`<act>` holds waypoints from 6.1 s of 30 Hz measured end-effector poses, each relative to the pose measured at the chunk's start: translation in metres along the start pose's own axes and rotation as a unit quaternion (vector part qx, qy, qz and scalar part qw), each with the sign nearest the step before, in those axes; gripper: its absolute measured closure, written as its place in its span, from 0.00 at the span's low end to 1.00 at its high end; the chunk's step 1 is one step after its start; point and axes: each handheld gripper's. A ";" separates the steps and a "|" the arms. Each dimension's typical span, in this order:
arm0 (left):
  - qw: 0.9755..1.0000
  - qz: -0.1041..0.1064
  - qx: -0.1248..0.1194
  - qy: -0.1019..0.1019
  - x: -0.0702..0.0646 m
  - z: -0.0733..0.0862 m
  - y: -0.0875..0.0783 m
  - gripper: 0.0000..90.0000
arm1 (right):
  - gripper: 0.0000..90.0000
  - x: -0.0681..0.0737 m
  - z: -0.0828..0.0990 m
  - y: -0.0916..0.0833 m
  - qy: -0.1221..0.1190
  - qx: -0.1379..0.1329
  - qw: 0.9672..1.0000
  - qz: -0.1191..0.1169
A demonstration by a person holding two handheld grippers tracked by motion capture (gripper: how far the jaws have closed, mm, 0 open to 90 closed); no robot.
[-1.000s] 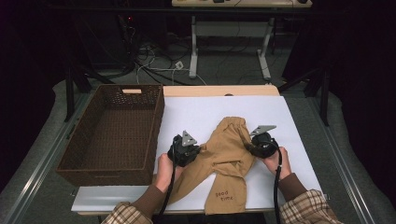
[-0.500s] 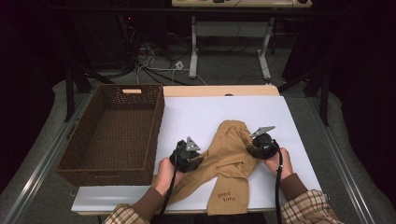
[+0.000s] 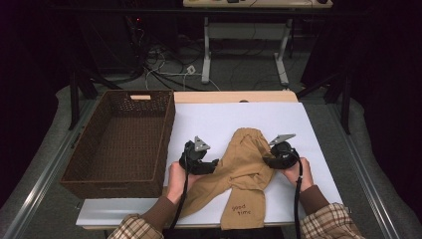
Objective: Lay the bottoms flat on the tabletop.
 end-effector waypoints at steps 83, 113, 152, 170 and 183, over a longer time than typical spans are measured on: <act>0.997 0.050 0.050 0.014 -0.005 0.013 0.033 0.68 | 0.60 -0.001 -0.001 0.004 0.018 0.000 1.000 -0.022; 0.997 -0.013 -0.079 0.019 -0.005 0.002 -0.015 0.92 | 0.83 0.004 -0.007 -0.015 0.011 -0.057 0.998 -0.007; 1.000 -0.002 -0.001 -0.029 0.014 0.010 0.016 0.70 | 0.71 0.001 0.002 0.007 0.026 -0.014 0.999 -0.027; 1.000 0.002 -0.021 0.004 0.010 0.011 0.006 1.00 | 0.90 0.001 0.001 -0.004 0.005 -0.010 0.999 -0.035; 1.000 -0.003 -0.011 0.006 0.015 0.009 0.009 0.78 | 0.73 -0.001 0.000 -0.005 -0.007 0.011 0.999 -0.040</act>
Point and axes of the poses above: each handheld gripper's, and its own axes: y roughly forward along the jaws, z roughly out of its underside, x roughly to its left, and after that the axes turned 13 degrees about -y, right-handed
